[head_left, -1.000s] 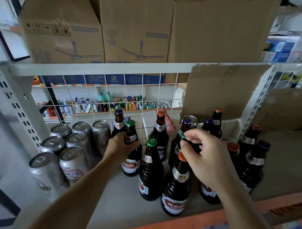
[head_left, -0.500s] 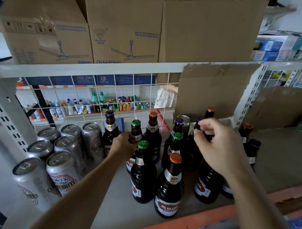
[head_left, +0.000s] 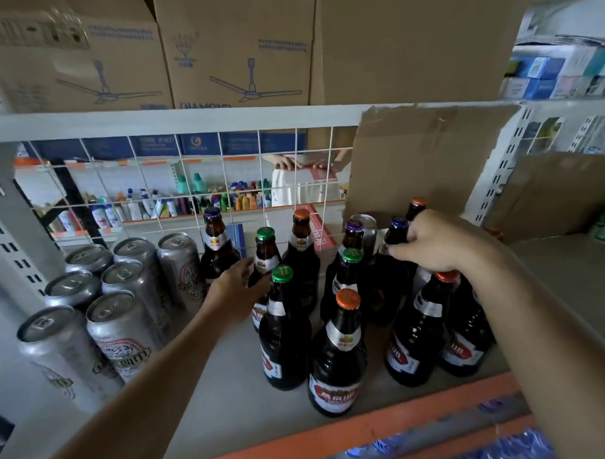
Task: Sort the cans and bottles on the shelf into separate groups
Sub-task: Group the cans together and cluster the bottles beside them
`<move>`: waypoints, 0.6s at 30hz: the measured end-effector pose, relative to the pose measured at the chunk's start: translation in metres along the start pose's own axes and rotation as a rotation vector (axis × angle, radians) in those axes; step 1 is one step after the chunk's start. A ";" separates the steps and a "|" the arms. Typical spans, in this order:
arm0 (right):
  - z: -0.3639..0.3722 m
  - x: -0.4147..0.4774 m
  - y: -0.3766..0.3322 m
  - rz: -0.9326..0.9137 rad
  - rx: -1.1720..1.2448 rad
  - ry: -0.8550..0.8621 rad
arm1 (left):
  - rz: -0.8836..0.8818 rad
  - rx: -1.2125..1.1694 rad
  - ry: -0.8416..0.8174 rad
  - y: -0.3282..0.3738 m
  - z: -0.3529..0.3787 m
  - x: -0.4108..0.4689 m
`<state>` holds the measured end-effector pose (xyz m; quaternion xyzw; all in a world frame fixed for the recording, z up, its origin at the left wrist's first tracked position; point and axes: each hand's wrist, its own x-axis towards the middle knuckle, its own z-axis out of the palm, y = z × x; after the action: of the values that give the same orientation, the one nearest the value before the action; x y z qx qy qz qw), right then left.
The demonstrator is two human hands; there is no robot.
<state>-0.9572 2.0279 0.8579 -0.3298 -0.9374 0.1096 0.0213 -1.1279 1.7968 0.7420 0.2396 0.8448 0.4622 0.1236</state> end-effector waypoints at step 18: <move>0.032 -0.003 -0.030 -0.144 -0.025 0.023 | 0.653 0.374 0.255 0.095 -0.006 -0.054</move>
<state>-0.9775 1.9970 0.8330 -0.2632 -0.9597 0.0921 0.0358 -1.0563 1.8080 0.8246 0.4545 0.8023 0.3417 -0.1816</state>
